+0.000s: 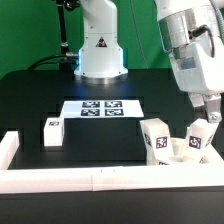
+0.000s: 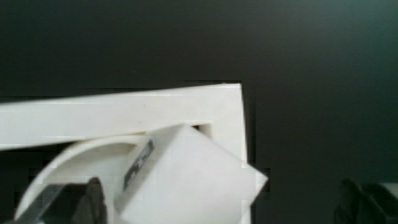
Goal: Assemble stool
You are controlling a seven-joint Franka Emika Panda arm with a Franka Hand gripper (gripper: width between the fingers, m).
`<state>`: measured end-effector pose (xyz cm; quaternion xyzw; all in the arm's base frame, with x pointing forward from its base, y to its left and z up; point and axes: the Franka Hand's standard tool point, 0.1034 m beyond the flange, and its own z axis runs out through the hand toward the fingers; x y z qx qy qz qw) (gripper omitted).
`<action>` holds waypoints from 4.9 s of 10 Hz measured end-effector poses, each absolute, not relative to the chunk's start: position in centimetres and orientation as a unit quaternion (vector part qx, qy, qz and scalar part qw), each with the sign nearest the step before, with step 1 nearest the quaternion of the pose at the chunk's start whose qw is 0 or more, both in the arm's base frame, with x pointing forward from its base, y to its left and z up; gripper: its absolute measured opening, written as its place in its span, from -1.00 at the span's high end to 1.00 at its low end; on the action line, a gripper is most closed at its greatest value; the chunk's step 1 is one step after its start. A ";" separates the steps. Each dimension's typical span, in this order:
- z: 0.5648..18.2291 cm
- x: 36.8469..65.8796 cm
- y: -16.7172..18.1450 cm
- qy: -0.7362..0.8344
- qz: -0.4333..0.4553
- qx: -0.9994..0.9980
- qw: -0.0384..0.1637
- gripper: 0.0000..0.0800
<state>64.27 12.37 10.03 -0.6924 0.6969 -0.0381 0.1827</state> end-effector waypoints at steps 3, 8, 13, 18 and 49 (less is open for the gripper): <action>10.5 64.7 12.5 0.519 -0.068 -0.838 0.153 -0.62; 10.6 64.7 12.5 0.278 -0.089 -0.950 0.108 -0.62; 12.1 65.7 14.4 -0.106 -0.071 -0.992 0.022 -0.62; 10.2 65.3 12.2 -0.279 -0.054 -0.959 -0.004 -0.62; 7.1 64.2 4.9 0.532 -0.026 -0.846 -0.007 -0.03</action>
Offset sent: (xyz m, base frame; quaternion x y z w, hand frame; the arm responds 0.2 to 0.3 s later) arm 0.0039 0.0270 0.0093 -0.0767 -0.0718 -0.4708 0.8760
